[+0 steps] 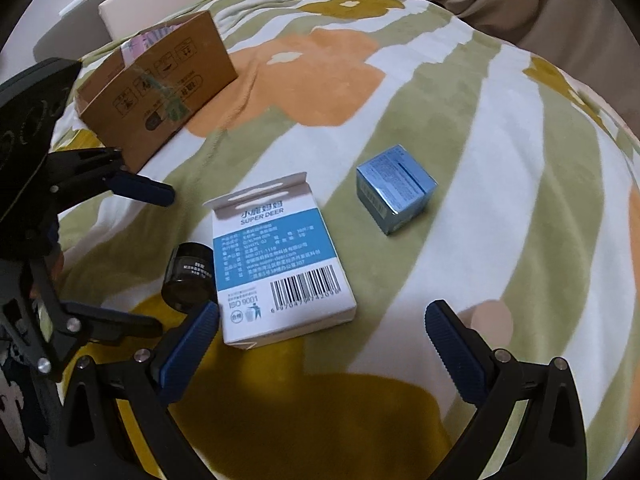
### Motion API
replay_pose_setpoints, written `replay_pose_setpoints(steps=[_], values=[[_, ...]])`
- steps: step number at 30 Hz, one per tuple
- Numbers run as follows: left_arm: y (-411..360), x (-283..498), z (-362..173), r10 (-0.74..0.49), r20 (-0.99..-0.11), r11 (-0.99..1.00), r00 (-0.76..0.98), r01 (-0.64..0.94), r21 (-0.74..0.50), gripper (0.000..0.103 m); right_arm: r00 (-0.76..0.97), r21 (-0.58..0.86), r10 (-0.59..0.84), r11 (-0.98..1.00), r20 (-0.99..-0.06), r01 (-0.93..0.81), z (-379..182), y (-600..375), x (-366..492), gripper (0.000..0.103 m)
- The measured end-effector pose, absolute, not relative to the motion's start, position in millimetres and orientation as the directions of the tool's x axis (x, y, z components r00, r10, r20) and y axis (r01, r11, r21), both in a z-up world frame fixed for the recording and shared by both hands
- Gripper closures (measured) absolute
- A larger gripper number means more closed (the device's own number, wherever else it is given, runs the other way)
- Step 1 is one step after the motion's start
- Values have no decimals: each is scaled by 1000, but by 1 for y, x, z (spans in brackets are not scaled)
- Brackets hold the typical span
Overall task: Organize objects
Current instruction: 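Grasp the black cap with the left tool while the right tool grasps the white-blue box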
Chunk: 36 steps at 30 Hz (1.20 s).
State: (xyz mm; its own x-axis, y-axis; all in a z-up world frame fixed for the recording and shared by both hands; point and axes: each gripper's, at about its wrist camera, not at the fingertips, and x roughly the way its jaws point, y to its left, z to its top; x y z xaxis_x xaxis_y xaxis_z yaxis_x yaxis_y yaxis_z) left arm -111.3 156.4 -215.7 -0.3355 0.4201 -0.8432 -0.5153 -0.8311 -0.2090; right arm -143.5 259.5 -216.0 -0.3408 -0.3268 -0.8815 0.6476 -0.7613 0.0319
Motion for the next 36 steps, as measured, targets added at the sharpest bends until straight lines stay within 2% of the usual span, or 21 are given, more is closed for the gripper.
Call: replay_pose_setpoints(steps=[3, 6, 13, 17, 27, 36], values=[[158, -114, -218, 419, -843, -831, -336, -516, -207, 14, -336, 25, -329, -745, -883, 666, -218, 255, -145, 1], [160, -117, -220, 413, -846, -833, -337, -516, -201, 19, -313, 35, -332, -733, -890, 679, -222, 251, -147, 7], [160, -122, -222, 404, -850, -836, -339, -514, -192, 34, -282, 31, -327, -702, -902, 712, -228, 240, -145, 28], [159, -123, -222, 418, -848, -827, -327, -523, -206, 47, -278, 24, -321, -692, -905, 721, -230, 235, -144, 35], [160, -117, -221, 461, -840, -803, -287, -537, -258, 73, -289, 1, -295, -701, -911, 713, -230, 229, -142, 36], [160, -113, -219, 470, -837, -798, -280, -539, -268, 75, -314, -39, -262, -709, -912, 705, -228, 224, -138, 37]])
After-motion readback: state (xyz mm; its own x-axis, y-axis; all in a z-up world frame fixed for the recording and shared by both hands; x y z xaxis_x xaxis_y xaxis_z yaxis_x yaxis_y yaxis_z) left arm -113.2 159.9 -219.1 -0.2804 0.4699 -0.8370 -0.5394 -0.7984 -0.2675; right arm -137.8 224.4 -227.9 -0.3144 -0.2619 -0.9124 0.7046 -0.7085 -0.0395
